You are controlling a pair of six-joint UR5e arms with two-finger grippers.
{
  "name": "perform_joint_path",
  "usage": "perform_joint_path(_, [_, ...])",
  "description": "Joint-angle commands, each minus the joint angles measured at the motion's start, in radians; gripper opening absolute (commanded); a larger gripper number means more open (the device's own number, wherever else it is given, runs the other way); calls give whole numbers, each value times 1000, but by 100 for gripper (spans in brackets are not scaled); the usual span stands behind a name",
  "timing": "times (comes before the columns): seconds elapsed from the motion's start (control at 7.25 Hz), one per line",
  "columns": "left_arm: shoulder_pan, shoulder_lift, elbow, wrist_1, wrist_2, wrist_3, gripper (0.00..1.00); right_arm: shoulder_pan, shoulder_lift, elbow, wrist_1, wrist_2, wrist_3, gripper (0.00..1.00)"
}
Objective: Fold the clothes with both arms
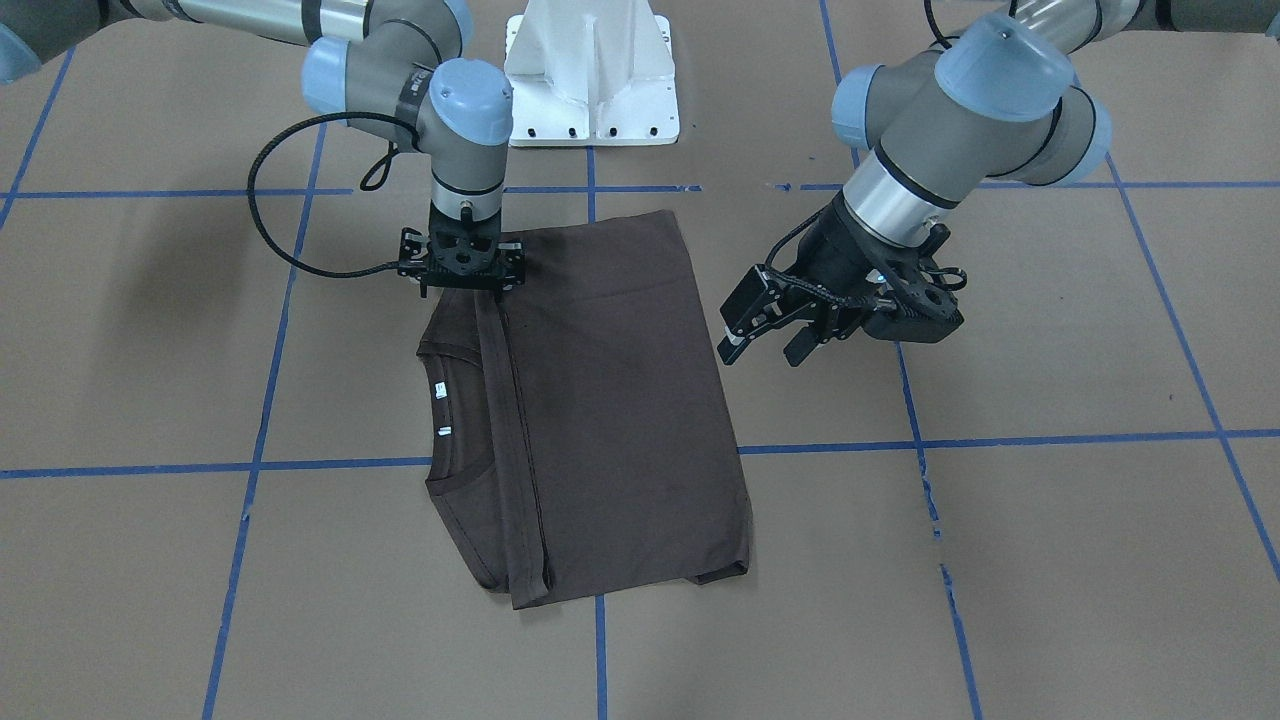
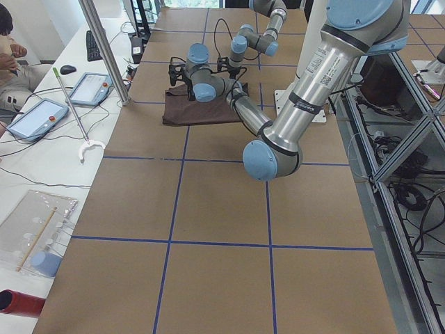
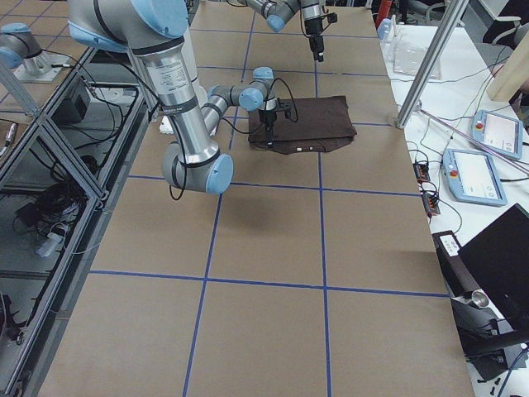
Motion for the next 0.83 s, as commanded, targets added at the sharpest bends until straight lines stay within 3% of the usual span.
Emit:
perform_joint_path(0.0, [0, 0, -1, 0, 0, -2, 88, 34, -64, 59, -19, 1, -56, 100])
perform_joint_path(0.14, [0, 0, -1, 0, 0, -2, 88, 48, -108, 70, -19, 0, -83, 100])
perform_joint_path(0.28, [0, 0, -1, 0, 0, -2, 88, 74, -222, 153, -13, 0, -152, 100])
perform_joint_path(0.41, [0, 0, -4, 0, 0, -2, 88, 88, -241, 215, -19, 4, -192, 100])
perform_joint_path(0.69, [0, 0, -10, 2, 0, -12, 88, 68, -178, 209, -21, 3, -157, 100])
